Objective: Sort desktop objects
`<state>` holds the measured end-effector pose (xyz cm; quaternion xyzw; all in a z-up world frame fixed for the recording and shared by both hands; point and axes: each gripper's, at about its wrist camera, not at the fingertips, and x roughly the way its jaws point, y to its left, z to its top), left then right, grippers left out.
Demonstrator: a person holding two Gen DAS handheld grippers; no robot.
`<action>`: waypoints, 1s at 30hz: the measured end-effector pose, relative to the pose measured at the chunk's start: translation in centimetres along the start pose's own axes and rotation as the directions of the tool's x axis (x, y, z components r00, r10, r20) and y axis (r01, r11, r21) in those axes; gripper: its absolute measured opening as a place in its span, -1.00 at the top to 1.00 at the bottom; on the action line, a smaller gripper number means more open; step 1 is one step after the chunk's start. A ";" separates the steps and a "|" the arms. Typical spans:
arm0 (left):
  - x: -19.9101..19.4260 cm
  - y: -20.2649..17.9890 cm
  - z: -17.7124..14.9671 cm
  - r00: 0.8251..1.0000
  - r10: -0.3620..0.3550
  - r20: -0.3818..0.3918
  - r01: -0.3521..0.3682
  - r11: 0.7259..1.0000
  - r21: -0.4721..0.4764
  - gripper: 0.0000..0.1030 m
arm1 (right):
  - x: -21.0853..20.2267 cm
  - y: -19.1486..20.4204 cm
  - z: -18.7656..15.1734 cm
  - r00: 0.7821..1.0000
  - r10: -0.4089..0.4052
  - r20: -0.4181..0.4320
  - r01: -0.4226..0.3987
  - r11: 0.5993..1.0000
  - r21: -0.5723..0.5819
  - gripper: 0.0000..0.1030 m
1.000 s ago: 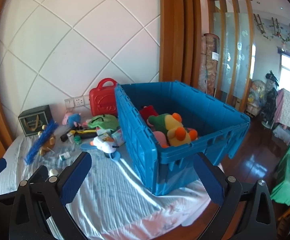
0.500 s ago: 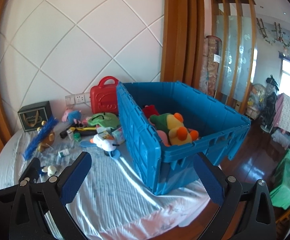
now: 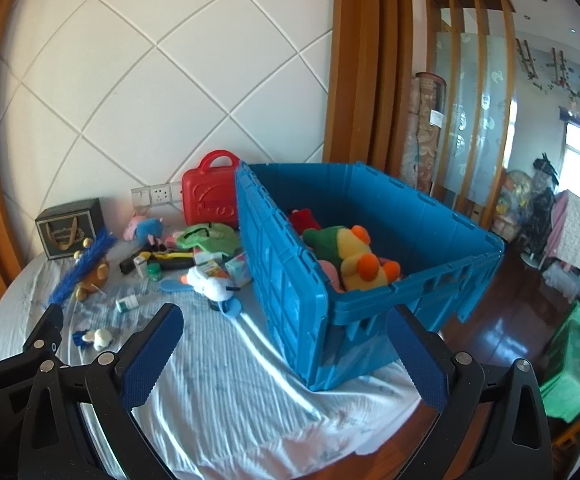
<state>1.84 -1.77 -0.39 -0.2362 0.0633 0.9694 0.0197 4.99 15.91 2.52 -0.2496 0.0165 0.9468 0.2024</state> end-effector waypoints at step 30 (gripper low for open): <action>1.4 -2.3 -0.4 0.991 -0.044 -0.129 0.055 0.995 0.086 -1.00 | 0.8 0.5 0.0 1.000 0.002 -0.008 -0.002 1.000 -0.020 -1.00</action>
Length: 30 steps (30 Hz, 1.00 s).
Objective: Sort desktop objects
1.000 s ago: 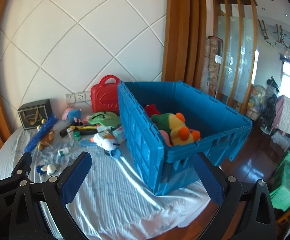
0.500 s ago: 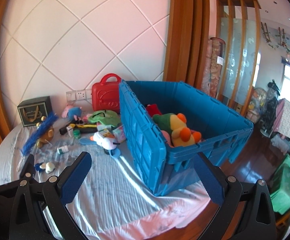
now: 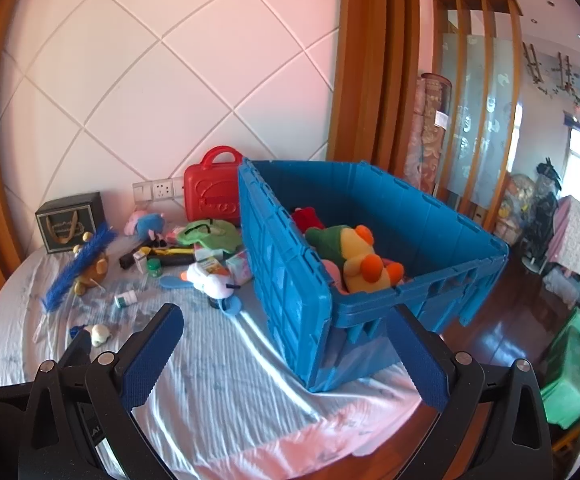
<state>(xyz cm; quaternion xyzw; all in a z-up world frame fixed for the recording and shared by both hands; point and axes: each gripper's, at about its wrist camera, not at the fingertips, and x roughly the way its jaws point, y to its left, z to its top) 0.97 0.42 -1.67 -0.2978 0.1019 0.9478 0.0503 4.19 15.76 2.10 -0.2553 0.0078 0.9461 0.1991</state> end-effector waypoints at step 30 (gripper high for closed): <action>0.9 1.5 0.2 0.989 0.149 0.019 -0.150 0.989 0.009 -0.97 | 0.3 1.3 0.6 1.000 0.009 0.010 -0.009 1.000 -0.011 -1.00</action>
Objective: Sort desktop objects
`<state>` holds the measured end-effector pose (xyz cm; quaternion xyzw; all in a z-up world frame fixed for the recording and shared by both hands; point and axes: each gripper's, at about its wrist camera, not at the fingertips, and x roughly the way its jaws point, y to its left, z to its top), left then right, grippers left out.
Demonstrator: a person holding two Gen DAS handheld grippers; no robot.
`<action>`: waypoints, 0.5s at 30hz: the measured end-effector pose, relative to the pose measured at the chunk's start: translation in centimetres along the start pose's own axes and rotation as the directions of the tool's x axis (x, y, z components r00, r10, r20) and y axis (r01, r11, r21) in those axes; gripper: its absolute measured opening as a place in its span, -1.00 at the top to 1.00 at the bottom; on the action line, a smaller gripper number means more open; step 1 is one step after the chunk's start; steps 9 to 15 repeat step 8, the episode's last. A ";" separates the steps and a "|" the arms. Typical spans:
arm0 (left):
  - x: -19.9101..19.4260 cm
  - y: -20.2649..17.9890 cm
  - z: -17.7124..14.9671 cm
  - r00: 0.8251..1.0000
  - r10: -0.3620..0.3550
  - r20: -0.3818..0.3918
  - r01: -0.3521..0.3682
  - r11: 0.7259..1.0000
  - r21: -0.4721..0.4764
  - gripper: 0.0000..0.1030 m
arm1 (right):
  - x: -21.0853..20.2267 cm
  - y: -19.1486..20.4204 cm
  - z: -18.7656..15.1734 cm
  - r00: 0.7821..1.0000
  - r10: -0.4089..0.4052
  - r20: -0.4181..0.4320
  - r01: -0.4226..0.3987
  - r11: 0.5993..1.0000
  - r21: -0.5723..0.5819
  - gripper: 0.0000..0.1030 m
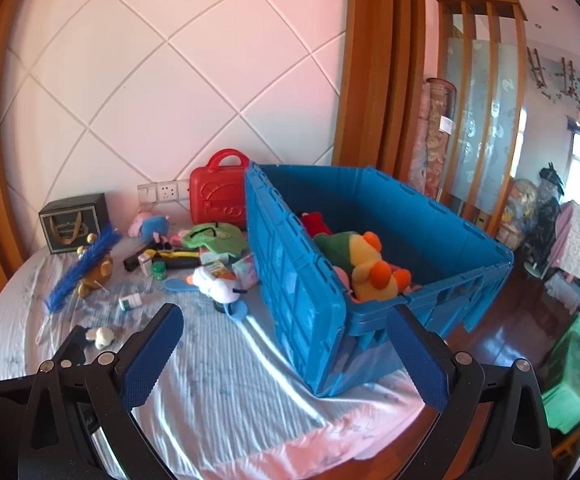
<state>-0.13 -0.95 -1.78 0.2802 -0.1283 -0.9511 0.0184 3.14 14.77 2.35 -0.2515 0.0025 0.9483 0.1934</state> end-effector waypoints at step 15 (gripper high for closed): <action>1.0 2.4 0.1 0.970 0.240 -0.035 -0.242 0.968 -0.067 -1.00 | 0.2 1.9 0.7 1.000 0.005 -0.002 -0.005 0.998 -0.056 -1.00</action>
